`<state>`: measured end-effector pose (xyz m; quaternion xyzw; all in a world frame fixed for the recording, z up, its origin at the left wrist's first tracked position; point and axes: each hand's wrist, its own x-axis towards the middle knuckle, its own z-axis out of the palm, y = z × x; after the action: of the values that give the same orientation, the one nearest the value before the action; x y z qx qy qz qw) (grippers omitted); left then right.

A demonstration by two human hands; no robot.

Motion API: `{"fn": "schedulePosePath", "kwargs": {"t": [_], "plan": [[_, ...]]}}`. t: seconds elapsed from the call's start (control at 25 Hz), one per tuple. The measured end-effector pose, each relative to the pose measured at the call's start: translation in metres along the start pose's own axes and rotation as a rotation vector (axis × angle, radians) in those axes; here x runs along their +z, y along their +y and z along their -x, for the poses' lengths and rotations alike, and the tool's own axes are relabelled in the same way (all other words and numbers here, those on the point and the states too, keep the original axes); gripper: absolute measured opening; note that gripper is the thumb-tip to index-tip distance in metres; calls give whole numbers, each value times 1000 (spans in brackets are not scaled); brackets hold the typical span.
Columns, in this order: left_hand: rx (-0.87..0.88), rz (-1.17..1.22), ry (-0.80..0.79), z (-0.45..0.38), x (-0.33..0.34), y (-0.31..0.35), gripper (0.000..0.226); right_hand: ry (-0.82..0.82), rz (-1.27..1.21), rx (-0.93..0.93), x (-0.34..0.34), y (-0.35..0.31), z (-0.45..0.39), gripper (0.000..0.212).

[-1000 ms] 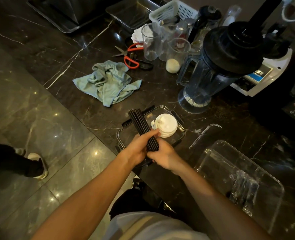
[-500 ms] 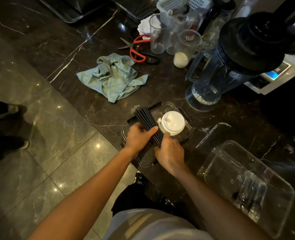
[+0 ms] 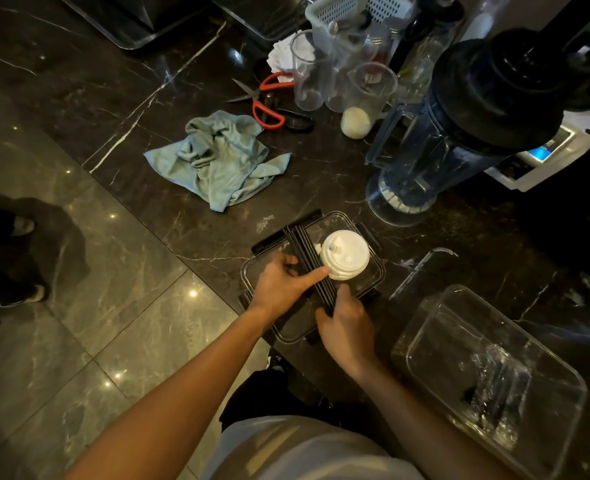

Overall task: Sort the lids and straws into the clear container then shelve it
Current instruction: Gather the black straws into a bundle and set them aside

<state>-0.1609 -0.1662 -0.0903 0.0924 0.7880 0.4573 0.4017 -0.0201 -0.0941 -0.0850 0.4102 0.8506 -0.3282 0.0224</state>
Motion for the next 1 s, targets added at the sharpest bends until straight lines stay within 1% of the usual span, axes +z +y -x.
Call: {"fn": "schedulePosePath", "kwargs": {"t": [0.08,0.16,0.24,0.36,0.44,0.52,0.64,0.68,0.76,0.88,0.92,1.0], "plan": [[-6,31,-3,0,0,-1,73,69,86,-15,6,-2,4,37],[12,26,-28,2,-1,0,74,137,147,-36,9,-4,9,37],[13,26,-50,3,-5,2,79,124,124,-64,9,0,8,38],[-17,118,-20,1,-10,10,97,56,176,-148,6,7,-2,43],[-32,123,4,-3,-15,17,98,66,193,-148,5,7,-8,46],[-38,84,12,-9,-19,21,101,72,199,-102,7,4,-12,46],[-32,8,36,-16,-23,19,117,131,299,-96,13,0,-11,41],[-39,3,39,-18,-24,17,119,157,328,-105,15,0,-12,40],[-44,19,28,-16,-24,16,113,170,340,-91,14,0,-13,41],[-15,18,58,-8,-22,14,92,139,323,-54,8,1,-17,50],[4,-17,80,-6,-21,10,89,131,325,-48,6,2,-17,54],[48,-84,113,-2,-17,5,91,137,334,-55,5,5,-16,60]]}}
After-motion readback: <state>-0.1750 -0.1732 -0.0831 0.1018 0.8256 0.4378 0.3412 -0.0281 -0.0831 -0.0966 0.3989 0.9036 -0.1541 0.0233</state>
